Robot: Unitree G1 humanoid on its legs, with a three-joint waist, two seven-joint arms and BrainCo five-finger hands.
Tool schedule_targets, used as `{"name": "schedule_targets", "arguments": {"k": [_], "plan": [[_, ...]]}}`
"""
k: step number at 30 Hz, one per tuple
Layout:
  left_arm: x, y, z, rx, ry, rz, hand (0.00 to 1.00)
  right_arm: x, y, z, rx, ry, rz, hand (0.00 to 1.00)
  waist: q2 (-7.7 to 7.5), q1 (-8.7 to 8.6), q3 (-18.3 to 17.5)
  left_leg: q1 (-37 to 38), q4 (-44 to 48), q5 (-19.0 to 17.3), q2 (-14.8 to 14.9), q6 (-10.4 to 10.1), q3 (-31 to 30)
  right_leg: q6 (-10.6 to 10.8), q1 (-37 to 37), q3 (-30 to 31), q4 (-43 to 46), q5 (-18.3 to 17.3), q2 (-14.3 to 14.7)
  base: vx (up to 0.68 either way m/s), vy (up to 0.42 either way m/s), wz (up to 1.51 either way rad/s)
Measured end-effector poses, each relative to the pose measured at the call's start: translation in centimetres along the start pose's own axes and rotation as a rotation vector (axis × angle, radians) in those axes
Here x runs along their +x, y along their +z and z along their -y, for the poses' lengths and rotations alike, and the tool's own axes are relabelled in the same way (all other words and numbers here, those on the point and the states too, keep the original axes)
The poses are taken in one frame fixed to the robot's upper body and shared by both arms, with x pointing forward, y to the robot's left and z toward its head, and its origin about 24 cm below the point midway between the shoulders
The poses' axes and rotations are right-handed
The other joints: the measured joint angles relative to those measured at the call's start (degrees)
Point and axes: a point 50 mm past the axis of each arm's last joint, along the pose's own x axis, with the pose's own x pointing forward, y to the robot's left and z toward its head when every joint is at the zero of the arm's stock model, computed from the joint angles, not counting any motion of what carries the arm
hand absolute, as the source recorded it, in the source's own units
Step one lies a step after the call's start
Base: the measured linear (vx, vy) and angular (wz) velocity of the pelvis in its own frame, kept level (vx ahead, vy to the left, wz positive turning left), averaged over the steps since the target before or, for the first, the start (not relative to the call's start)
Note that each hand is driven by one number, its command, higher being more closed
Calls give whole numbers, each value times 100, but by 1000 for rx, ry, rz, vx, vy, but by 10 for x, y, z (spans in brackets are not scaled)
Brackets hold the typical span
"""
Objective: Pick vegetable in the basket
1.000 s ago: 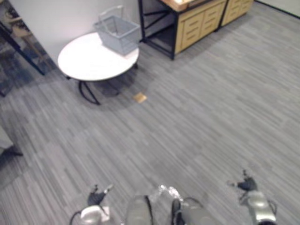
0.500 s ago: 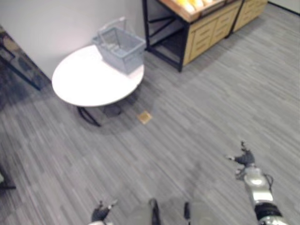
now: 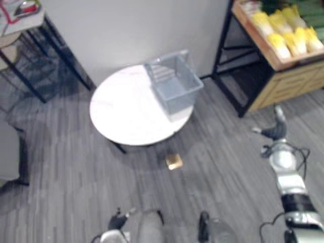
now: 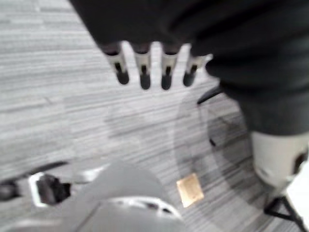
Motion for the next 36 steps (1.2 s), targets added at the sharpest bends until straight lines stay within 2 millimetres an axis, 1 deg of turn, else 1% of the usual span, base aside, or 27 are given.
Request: {"name": "schedule_targets", "arguments": {"k": [1, 2, 3, 4, 5, 6, 7, 8, 9, 10, 11, 12, 13, 14, 15, 16, 17, 18, 19, 21, 22, 24, 26, 27, 31, 34, 36], "plan": [[0, 1, 0, 1, -1, 4, 0, 5, 5, 5, -26, -7, 26, 0, 10, -2, 0, -104, -521, 91, -87, 38, 200, 45, 121, -106, -112, -59, -13, 637, -80, 61], [1, 2, 1, 2, -4, 3, 0, 12, 12, 13, -90, -11, 65, 0, 35, 0, -2, -288, -1634, 478, -303, 71, 426, 182, 355, -270, -245, -207, -32, 543, -24, 45], [0, 0, 1, 3, -6, -3, 0, 13, 14, 14, -105, -6, 72, 0, 39, 13, -6, -301, -2025, 671, -406, 64, 433, 238, 446, -322, -236, -299, -38, 575, 35, 39], [-3, -9, 2, 15, -9, -29, 0, 13, 14, 12, -131, 17, 83, 0, 66, 20, -30, -237, -2398, 939, -522, 84, 480, 383, 646, -401, -26, -593, -53, 742, 111, 7], [-7, -23, 3, 55, -23, -80, 0, 10, 13, 6, -162, 40, 87, 0, 33, 58, -37, -59, -2191, 1337, -662, 645, 302, 503, 480, -343, 1308, -1056, -291, 624, 105, 5], [-8, -26, 3, 57, -26, -91, 0, 9, 12, 4, -163, 43, 85, 0, -1, 57, -29, -21, -2119, 1272, -722, 764, 274, 487, 380, -330, 1705, -1064, -400, 756, 117, 29], [-9, -30, 5, 75, -38, -111, 0, 5, 10, -3, -176, 57, 79, 0, -166, -36, -60, 197, -2095, 1003, -977, 769, 147, 350, -302, -39, 3487, -652, -848, 372, 42, 51], [-8, -27, 6, 85, -45, -104, 0, 6, 10, -3, -178, 58, 80, 0, -207, -67, -35, 291, -2075, 906, -1074, 770, 67, 311, -700, 265, 4233, -414, -927, 598, 22, 80], [-5, -20, 9, 93, -53, -83, 0, 7, 13, -5, -191, 62, 86, 0, -202, -80, -3, 487, -2115, 815, -1179, 799, -62, 124, -1231, 680, 4859, -604, -895, 543, -57, 75], [-1, -11, 11, 104, -59, -57, 0, 10, 19, -12, -215, 84, 111, 0, -144, -111, 29, 731, -2301, 811, -1216, 789, -226, -68, -1563, 829, 4439, -764, -725, 647, -78, 75], [1, -5, 13, 107, -62, -41, 0, 12, 22, -14, -219, 91, 124, 0, -76, -132, 56, 827, -2384, 822, -1194, 771, -327, -93, -1643, 853, 3969, -778, -596, 604, -107, 94], [6, 10, 15, 107, -65, 6, 0, 18, 31, -15, -228, 89, 157, 0, 33, -165, 89, 973, -2560, 860, -1143, 707, -596, -77, -1885, 990, 2784, -764, -360, 370, -97, 88], [7, 15, 15, 108, -65, 25, 0, 20, 34, -14, -238, 84, 167, 0, 33, -167, 88, 995, -2599, 866, -1140, 655, -641, 7, -2010, 1070, 2402, -701, -338, 517, -175, 118], [9, 23, 14, 121, -65, 53, 0, 23, 39, -13, -259, 78, 185, 0, 21, -182, 95, 1048, -2594, 765, -1132, 420, -713, 162, -2126, 1123, 1646, -404, -338, 506, -225, 105], [10, 24, 7, 150, -60, 67, 0, 24, 42, -18, -269, 98, 196, 0, -155, -156, 94, 1147, -2517, 595, -1195, 175, -734, 126, -2145, 1182, 1025, 351, -450, 510, -271, 108], [11, 25, -1, 173, -46, 73, 0, 24, 46, -25, -278, 126, 215, 0, -369, -134, 103, 1158, -2355, 476, -1280, 34, -761, 247, -2215, 1206, 813, 1137, -550, 337, -255, 68], [11, 25, 2, 168, -50, 65, 0, 28, 52, -28, -290, 137, 235, 0, -249, -134, 196, 1119, -2216, 384, -1167, -35, -816, 206, -2222, 1146, 989, 1042, -482, 295, -249, 35], [10, 21, 4, 166, -58, 59, 0, 34, 63, -38, -312, 172, 271, 0, -30, -112, 190, 938, -2122, 384, -831, -103, -880, 111, -2192, 1044, 808, 1109, -247, 325, -290, 10], [9, 22, 8, 158, -62, 64, 0, 40, 69, -42, -332, 187, 287, 0, 103, -67, 219, 857, -2232, 389, -665, -140, -884, 85, -2161, 972, 511, 1128, -72, 291, -253, 3], [9, 27, 17, 140, -79, 84, 0, 49, 75, -40, -355, 190, 286, 0, 310, -54, 329, 855, -2584, 448, -539, -232, -904, 18, -2174, 807, 316, 1175, 67, 201, -185, 16], [9, 30, 22, 130, -91, 95, 0, 54, 73, -38, -382, 200, 268, 0, 390, -52, 393, 906, -2824, 532, -549, -286, -921, 17, -2185, 739, 271, 1176, 92, 140, -110, 26], [8, 32, 25, 128, -98, 109, 0, 57, 73, -40, -400, 215, 260, 0, 428, -21, 477, 945, -3030, 657, -560, -317, -932, -11, -2194, 709, 212, 1194, 92, 75, -45, 13], [9, 31, 25, 126, -96, 106, 0, 60, 82, -40, -402, 198, 288, 0, 487, -29, 515, 846, -3180, 729, -607, -315, -1049, -52, -2199, 648, 43, 1227, 49, 24, 2, 14], [9, 32, 25, 125, -95, 106, 0, 62, 84, -38, -404, 192, 291, 100, 504, -34, 524, 814, -3187, 748, -621, -305, -1065, -51, -2199, 616, -8, 1251, 28, -21, 35, 24], [11, 36, 25, 118, -86, 114, 0, 72, 100, -32, -458, 167, 337, 100, 593, 4, 565, 546, -3264, 883, -695, -272, -1256, -50, -2198, 433, -463, 1517, -27, -36, 39, 28], [11, 35, 25, 112, -85, 108, 0, 74, 102, -44, -549, 229, 367, 100, 665, 77, 607, 494, -3239, 948, -771, -286, -1438, -59, -2183, 401, -537, 1561, -27, -20, 13, 14], [11, 37, 25, 107, -75, 113, 0, 76, 107, -48, -597, 250, 393, 100, 693, 85, 626, 332, -2995, 887, -839, -364, -2080, -61, -2212, 404, -537, 1560, -9, -22, -1, 1]]}}
